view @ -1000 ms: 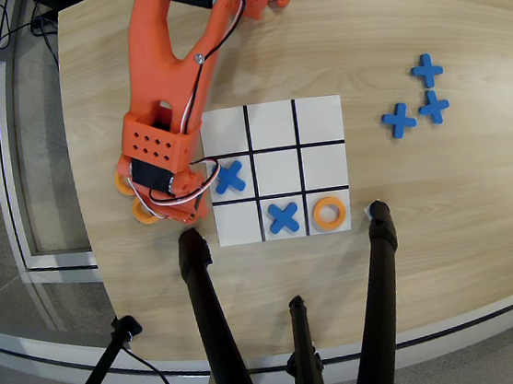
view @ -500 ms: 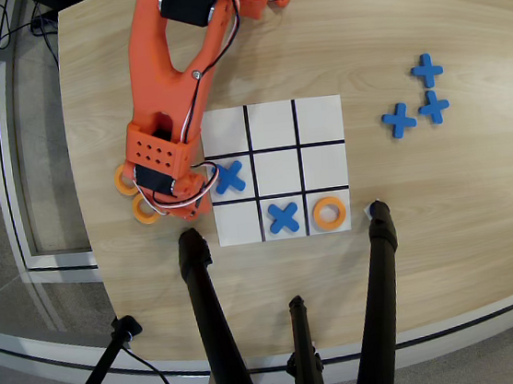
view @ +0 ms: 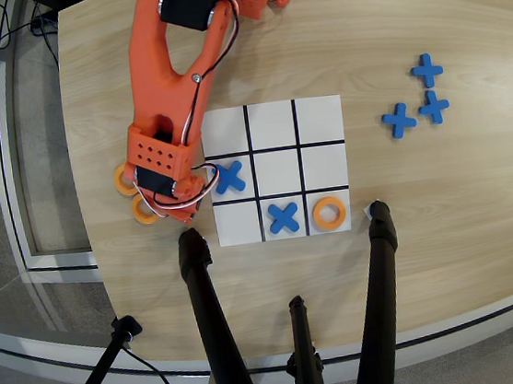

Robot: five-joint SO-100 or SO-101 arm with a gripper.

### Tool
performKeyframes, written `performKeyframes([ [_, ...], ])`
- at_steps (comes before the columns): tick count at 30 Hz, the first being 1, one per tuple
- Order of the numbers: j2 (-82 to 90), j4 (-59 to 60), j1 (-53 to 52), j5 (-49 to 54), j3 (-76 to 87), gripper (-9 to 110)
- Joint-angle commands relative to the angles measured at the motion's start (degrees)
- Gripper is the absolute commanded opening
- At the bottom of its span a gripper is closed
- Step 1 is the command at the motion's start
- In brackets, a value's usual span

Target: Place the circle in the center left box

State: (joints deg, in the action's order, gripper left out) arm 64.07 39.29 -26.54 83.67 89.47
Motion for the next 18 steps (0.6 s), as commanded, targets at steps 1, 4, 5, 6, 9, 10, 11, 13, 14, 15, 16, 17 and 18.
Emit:
performKeyframes([
  [1, 0.5, 0.1, 1.1, -0.7, 0.9, 1],
  [4, 1.0, 0.1, 1.7, -1.8, 1.4, 0],
  [5, 1.2, 0.1, 1.8, -2.1, 1.8, 0],
  [6, 1.5, 0.1, 2.1, -2.6, 2.0, 0],
  [9, 2.7, 0.1, 2.8, -4.1, 3.0, 0],
  [10, 3.3, 0.1, 3.1, -4.8, 3.4, 0],
  [11, 4.0, 0.1, 3.3, -5.5, 3.8, 0],
  [13, 6.2, 0.2, 3.9, -7.1, 4.9, 0],
  [14, 7.5, 0.5, 4.2, -7.7, 5.5, 0],
  [15, 9.1, 0.8, 4.7, -8.2, 6.2, 0],
  [16, 10.5, 1.1, 5.1, -8.9, 6.7, 0],
  [17, 12.2, 1.5, 5.5, -9.4, 7.1, 0],
  [18, 13.9, 1.8, 6.1, -10.1, 7.4, 0],
])
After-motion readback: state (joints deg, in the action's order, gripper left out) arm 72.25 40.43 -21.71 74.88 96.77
